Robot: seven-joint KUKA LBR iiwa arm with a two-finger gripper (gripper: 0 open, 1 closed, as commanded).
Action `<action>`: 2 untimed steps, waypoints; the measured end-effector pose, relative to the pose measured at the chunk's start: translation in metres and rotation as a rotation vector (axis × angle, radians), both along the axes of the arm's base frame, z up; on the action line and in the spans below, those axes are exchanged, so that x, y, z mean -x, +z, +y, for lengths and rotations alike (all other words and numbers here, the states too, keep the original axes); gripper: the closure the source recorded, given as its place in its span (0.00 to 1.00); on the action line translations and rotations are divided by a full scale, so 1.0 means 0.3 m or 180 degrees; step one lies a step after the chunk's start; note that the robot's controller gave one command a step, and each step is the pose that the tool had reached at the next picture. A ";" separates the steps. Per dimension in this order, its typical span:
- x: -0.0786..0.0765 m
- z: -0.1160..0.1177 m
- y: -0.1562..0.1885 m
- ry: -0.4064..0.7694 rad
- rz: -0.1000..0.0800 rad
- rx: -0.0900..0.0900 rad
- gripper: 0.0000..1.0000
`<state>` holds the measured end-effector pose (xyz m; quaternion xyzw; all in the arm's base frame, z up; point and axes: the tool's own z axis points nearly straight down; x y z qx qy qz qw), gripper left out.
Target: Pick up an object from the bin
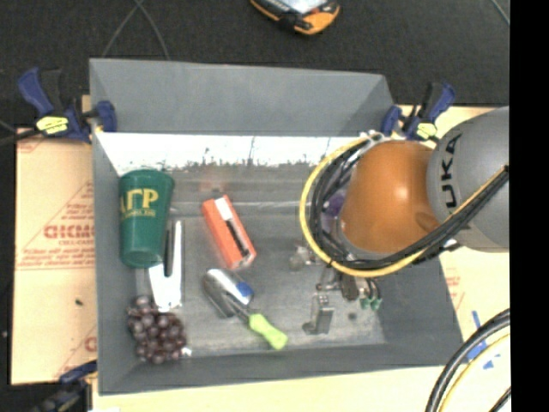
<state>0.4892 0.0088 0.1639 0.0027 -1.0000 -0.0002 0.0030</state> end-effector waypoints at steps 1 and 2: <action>-0.006 0.000 0.014 -0.0001 -0.0027 0.0000 0.00; 0.022 0.263 -0.322 -0.0583 -0.0012 -0.0005 0.00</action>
Offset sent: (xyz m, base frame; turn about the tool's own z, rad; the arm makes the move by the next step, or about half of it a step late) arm -0.0059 0.0766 -0.0939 0.1881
